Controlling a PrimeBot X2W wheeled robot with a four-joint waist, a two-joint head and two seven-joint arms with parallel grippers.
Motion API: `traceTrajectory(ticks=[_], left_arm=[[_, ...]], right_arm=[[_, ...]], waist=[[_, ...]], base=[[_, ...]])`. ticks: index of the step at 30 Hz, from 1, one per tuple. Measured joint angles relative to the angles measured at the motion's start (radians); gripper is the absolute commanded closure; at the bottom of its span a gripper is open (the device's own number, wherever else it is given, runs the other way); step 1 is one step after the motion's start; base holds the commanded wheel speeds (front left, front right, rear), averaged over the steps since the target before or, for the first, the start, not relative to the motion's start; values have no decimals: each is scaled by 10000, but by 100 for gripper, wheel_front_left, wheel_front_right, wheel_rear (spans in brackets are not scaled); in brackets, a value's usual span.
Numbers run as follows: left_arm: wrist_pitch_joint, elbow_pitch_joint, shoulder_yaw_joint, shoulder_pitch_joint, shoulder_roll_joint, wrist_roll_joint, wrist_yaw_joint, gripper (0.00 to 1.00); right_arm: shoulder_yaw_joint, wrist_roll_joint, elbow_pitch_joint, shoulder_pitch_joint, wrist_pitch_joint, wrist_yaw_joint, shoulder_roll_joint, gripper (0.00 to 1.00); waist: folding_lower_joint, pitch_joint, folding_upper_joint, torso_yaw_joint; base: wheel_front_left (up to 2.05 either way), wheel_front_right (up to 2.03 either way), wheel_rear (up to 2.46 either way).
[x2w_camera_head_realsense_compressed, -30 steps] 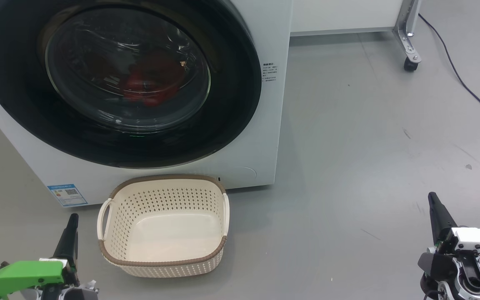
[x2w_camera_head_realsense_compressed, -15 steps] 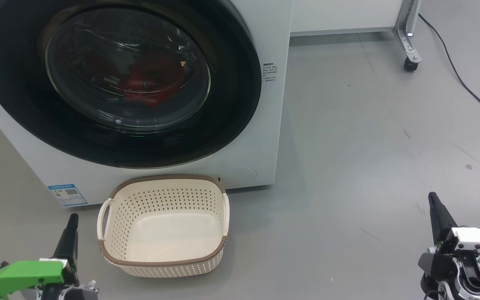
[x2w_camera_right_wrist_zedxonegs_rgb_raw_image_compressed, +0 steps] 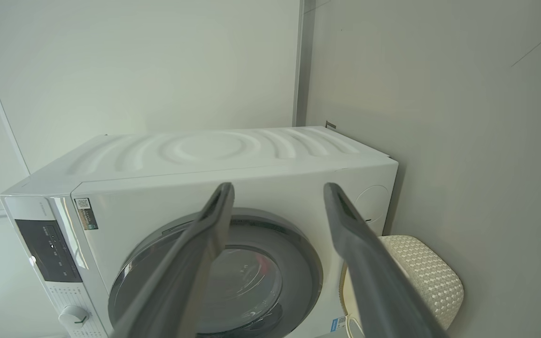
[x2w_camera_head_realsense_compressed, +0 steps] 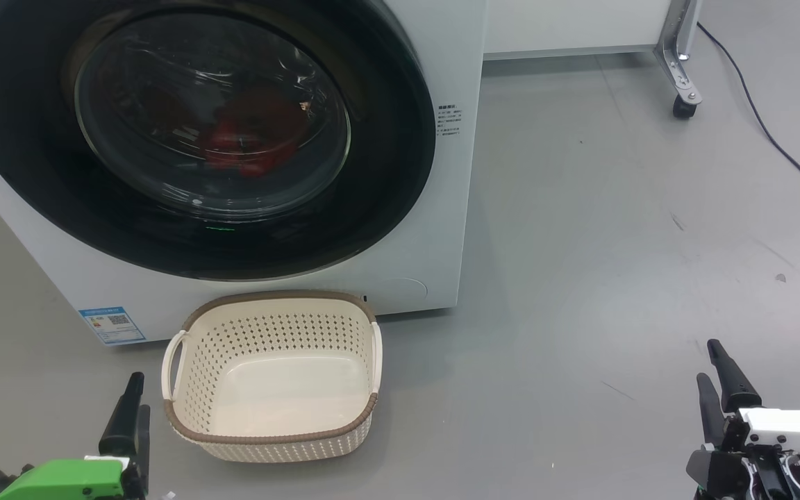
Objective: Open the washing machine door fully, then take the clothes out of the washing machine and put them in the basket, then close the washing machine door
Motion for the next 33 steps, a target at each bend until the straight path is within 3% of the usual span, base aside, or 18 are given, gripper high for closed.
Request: traceTrajectory(ticks=[20,33], left_arm=[[-683,-65,-560,-204,2,644,0,0],[-1147,-73,-1062,-451,199,2069,-2,0]], right_arm=[[128,-763,-75,-1,-610,0,-77,0],[625,-2575,2,-16,-1089,0,-627,0]], waist=[[0,20,0,5],[0,25,0,21]], base=[[0,0,0],[0,0,0]])
